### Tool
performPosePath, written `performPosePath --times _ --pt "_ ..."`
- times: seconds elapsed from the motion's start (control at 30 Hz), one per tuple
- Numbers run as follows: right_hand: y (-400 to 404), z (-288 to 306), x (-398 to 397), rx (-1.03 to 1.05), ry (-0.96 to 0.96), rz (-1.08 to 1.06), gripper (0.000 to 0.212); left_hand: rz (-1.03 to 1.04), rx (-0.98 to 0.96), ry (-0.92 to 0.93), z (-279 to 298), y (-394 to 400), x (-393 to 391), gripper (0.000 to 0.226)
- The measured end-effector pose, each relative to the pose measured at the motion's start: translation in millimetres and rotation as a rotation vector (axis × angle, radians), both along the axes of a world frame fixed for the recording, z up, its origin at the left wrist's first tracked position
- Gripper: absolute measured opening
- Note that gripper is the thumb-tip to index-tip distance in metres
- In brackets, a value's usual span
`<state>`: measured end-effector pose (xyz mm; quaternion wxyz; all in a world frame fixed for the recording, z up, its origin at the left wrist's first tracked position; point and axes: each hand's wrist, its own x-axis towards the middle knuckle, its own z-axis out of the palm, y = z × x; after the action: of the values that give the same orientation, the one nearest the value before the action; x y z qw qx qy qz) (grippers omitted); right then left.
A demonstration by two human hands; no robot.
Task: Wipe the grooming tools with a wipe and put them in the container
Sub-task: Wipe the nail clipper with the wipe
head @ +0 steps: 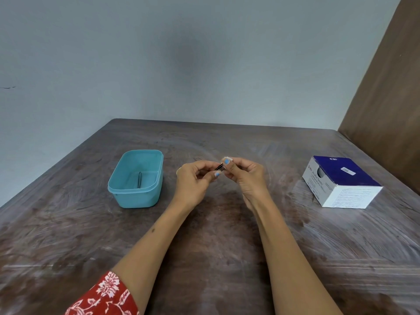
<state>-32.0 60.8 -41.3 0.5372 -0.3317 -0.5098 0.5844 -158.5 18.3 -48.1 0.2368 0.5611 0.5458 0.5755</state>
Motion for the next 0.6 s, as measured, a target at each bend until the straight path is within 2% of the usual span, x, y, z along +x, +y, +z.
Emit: performPosePath --times 0.23,0.5,0.6 --pt "-2.3 0.4 -0.1 0.001 0.005 0.018 0.013 -0.003 0.004 -0.01 0.4 -0.7 -1.1 0.021" --pt "-1.8 0.1 0.1 -0.048 0.042 0.028 0.007 -0.006 0.013 0.007 0.0 -0.7 -0.6 0.023" --pt "-2.6 1.2 0.1 -0.04 0.02 0.025 0.015 -0.017 0.024 -0.002 0.5 -1.6 0.1 0.023"
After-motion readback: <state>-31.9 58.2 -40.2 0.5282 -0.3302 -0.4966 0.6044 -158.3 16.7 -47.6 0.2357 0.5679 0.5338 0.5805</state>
